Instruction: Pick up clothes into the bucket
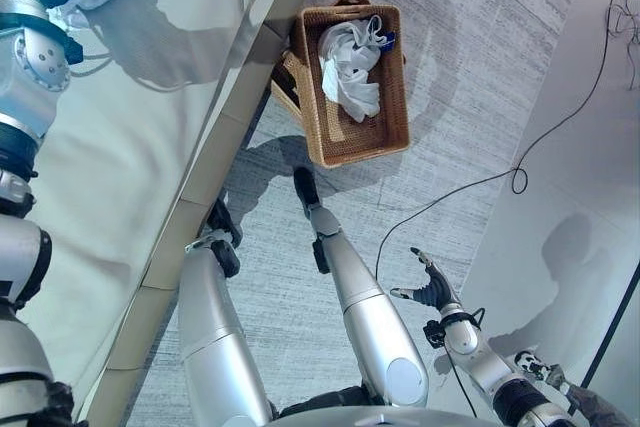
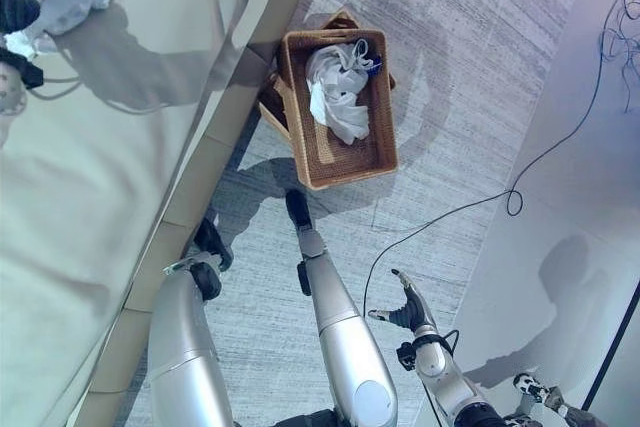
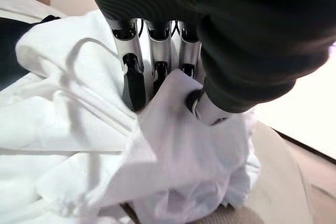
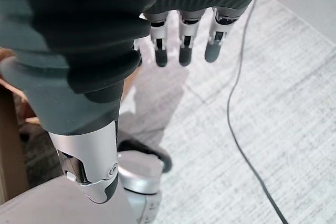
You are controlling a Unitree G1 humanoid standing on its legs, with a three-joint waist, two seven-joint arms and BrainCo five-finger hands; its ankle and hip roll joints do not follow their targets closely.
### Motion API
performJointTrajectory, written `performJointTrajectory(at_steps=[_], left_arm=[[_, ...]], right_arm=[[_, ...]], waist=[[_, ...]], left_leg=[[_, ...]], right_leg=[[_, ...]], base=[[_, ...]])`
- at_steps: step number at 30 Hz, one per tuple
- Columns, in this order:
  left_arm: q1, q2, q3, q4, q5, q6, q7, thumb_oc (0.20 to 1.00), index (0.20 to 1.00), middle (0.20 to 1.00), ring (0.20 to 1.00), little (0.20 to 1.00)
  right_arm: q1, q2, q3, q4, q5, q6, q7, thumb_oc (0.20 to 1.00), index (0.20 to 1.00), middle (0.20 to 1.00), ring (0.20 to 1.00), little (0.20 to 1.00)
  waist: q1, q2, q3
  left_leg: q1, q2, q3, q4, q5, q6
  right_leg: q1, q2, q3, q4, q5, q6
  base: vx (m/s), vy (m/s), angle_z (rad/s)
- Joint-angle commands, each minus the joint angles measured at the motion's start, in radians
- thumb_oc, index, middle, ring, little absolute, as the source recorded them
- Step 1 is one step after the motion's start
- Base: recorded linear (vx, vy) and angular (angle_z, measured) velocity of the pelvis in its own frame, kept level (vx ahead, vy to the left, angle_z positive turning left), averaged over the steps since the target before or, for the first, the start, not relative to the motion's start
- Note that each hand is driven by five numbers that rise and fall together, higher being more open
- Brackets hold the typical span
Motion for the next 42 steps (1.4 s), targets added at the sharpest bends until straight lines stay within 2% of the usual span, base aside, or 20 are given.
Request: performJointTrajectory(at_steps=[1, 4, 6, 7, 14, 19, 20, 21, 23, 27, 33, 34, 37, 39, 42], left_arm=[[0.028, 0.127, 0.034, -0.079, 0.045, 0.002, 0.026, 0.2, 0.2, 0.2, 0.2, 0.2], [0.066, 0.149, 0.069, -0.128, 0.051, 0.002, 0.029, 0.2, 0.2, 0.2, 0.2, 0.2], [0.128, 0.153, 0.131, -0.172, 0.037, -0.007, 0.033, 0.2, 0.2, 0.2, 0.2, 0.2], [0.212, 0.146, 0.211, -0.209, 0.008, -0.021, 0.037, 0.2, 0.2, 0.2, 0.2, 0.2], [0.431, 0.132, 0.419, -0.406, -0.044, -0.059, 0.032, 0.2, 0.2, 0.2, 0.2, 0.2], [0.657, 0.089, 0.623, -0.572, -0.127, -0.119, 0.005, 0.2, 0.2, 0.2, 0.2, 0.2], [0.663, 0.088, 0.629, -0.574, -0.126, -0.119, 0.004, 0.2, 0.2, 0.2, 0.2, 0.2], [0.706, 0.066, 0.669, -0.616, -0.184, -0.145, -0.006, 0.2, 0.2, 0.2, 0.2, 0.2], [0.745, 0.045, 0.703, -0.665, -0.249, -0.172, -0.019, 0.2, 0.2, 0.2, 0.2, 0.2], [0.796, 0.014, 0.735, -0.731, -0.339, -0.215, -0.061, 0.2, 0.2, 0.2, 0.2, 0.2], [0.816, -0.004, 0.715, -0.853, -0.452, -0.274, -0.144, 0.2, 0.2, 0.2, 0.2, 0.2], [0.815, -0.007, 0.699, -0.886, -0.484, -0.29, -0.168, 0.2, 0.2, 0.2, 0.2, 0.2], [0.805, -0.008, 0.678, -0.926, -0.521, -0.298, -0.198, 0.2, 0.2, 0.2, 0.2, 0.2], [0.787, -0.01, 0.634, -0.973, -0.584, -0.314, -0.251, 0.2, 0.2, 0.2, 0.2, 0.2], [0.76, -0.008, 0.59, -1.0, -0.636, -0.318, -0.295, 0.2, 0.2, 0.2, 0.2, 0.2]], right_arm=[[0.008, -0.05, 0.0, -0.054, 0.016, -0.029, 0.002, 1.0, 1.0, 1.0, 1.0, 1.0], [0.01, -0.058, -0.006, -0.064, 0.012, -0.028, 0.004, 1.0, 1.0, 1.0, 1.0, 1.0], [0.012, -0.063, -0.017, -0.068, 0.009, -0.023, 0.002, 1.0, 1.0, 1.0, 1.0, 1.0], [0.021, -0.069, -0.027, -0.082, 0.001, -0.019, 0.002, 1.0, 1.0, 1.0, 1.0, 1.0], [0.062, -0.12, -0.106, -0.195, -0.011, -0.016, 0.015, 1.0, 1.0, 1.0, 1.0, 1.0], [0.105, -0.177, -0.214, -0.376, -0.032, -0.023, 0.043, 1.0, 1.0, 1.0, 1.0, 1.0], [0.105, -0.178, -0.213, -0.377, -0.032, -0.022, 0.043, 1.0, 1.0, 1.0, 1.0, 1.0], [0.107, -0.201, -0.251, -0.44, -0.041, -0.03, 0.054, 1.0, 1.0, 1.0, 1.0, 1.0], [0.108, -0.223, -0.282, -0.517, -0.052, -0.035, 0.063, 1.0, 1.0, 1.0, 1.0, 1.0], [0.095, -0.226, -0.31, -0.599, -0.032, -0.048, 0.089, 1.0, 1.0, 1.0, 1.0, 1.0], [-0.006, -0.194, -0.294, -0.723, 0.025, -0.069, 0.124, 1.0, 1.0, 1.0, 1.0, 1.0], [-0.039, -0.185, -0.266, -0.752, 0.045, -0.073, 0.142, 1.0, 1.0, 1.0, 1.0, 1.0], [-0.086, -0.17, -0.229, -0.775, 0.069, -0.074, 0.162, 1.0, 1.0, 1.0, 1.0, 1.0], [-0.151, -0.157, -0.154, -0.806, 0.12, -0.065, 0.214, 1.0, 1.0, 1.0, 1.0, 1.0], [-0.189, -0.158, -0.104, -0.811, 0.173, -0.049, 0.261, 1.0, 1.0, 1.0, 1.0, 1.0]], waist=[[0.014, -0.019, 0.006], [0.018, -0.017, 0.006], [0.026, -0.014, 0.006], [0.033, -0.01, 0.006], [0.045, 0.031, -0.018], [0.069, 0.078, -0.066], [0.067, 0.078, -0.065], [0.069, 0.078, -0.087], [0.072, 0.089, -0.111], [0.085, 0.105, -0.155], [0.109, 0.132, -0.239], [0.117, 0.141, -0.258], [0.125, 0.144, -0.281], [0.137, 0.148, -0.316], [0.144, 0.149, -0.333]], left_leg=[[0.129, -0.052, 0.044, 0.153, -0.234, 0.061], [0.148, -0.055, 0.05, 0.135, -0.227, 0.06], [0.17, -0.062, 0.049, 0.115, -0.217, 0.057], [0.201, -0.073, 0.048, 0.091, -0.208, 0.056], [0.341, -0.122, 0.026, -0.032, -0.159, 0.043], [0.523, -0.181, 0.004, -0.168, -0.112, 0.033], [0.525, -0.182, 0.005, -0.17, -0.112, 0.033], [0.563, -0.201, 0.009, -0.214, -0.061, 0.03], [0.619, -0.218, 0.001, -0.268, -0.042, 0.027], [0.689, -0.232, -0.012, -0.343, -0.015, 0.024], [0.79, -0.257, -0.039, -0.496, 0.06, 0.01], [0.821, -0.255, -0.045, -0.522, 0.064, 0.008], [0.847, -0.258, -0.051, -0.562, 0.088, 0.005], [0.886, -0.255, -0.057, -0.598, 0.1, -0.001], [0.919, -0.253, -0.063, -0.627, 0.111, -0.005]], right_leg=[[0.057, 0.004, 0.043, -0.199, 0.121, 0.071], [0.065, -0.001, 0.041, -0.198, 0.123, 0.071], [0.079, -0.008, 0.039, -0.195, 0.123, 0.072], [0.099, -0.017, 0.035, -0.187, 0.118, 0.072], [0.203, -0.066, 0.008, -0.17, 0.086, 0.06], [0.346, -0.106, -0.015, -0.159, 0.043, 0.042], [0.348, -0.107, -0.015, -0.16, 0.043, 0.042], [0.383, -0.127, -0.026, -0.166, 0.059, 0.03], [0.429, -0.135, -0.032, -0.176, 0.053, 0.027], [0.489, -0.141, -0.043, -0.195, 0.044, 0.023], [0.579, -0.151, -0.083, -0.244, 0.032, 0.016], [0.608, -0.15, -0.094, -0.251, 0.021, 0.015], [0.631, -0.155, -0.105, -0.265, 0.021, 0.012], [0.666, -0.156, -0.12, -0.277, 0.01, 0.012], [0.696, -0.156, -0.13, -0.287, 0.003, 0.01]], base=[[-0.05, -0.014, -0.08], [-0.04, -0.019, -0.12], [-0.04, -0.04, -0.06], [-0.04, -0.044, 0.0], [-0.01, -0.037, 0.13], [0.06, -0.04, 0.21], [0.0, -0.103, 0.22], [-0.02, -0.1, 0.21], [0.03, -0.064, 0.25], [0.09, -0.018, 0.2], [0.09, -0.013, 0.15], [0.1, -0.01, 0.21], [0.1, -0.013, 0.12], [0.11, -0.015, 0.16], [0.1, -0.016, 0.13]])
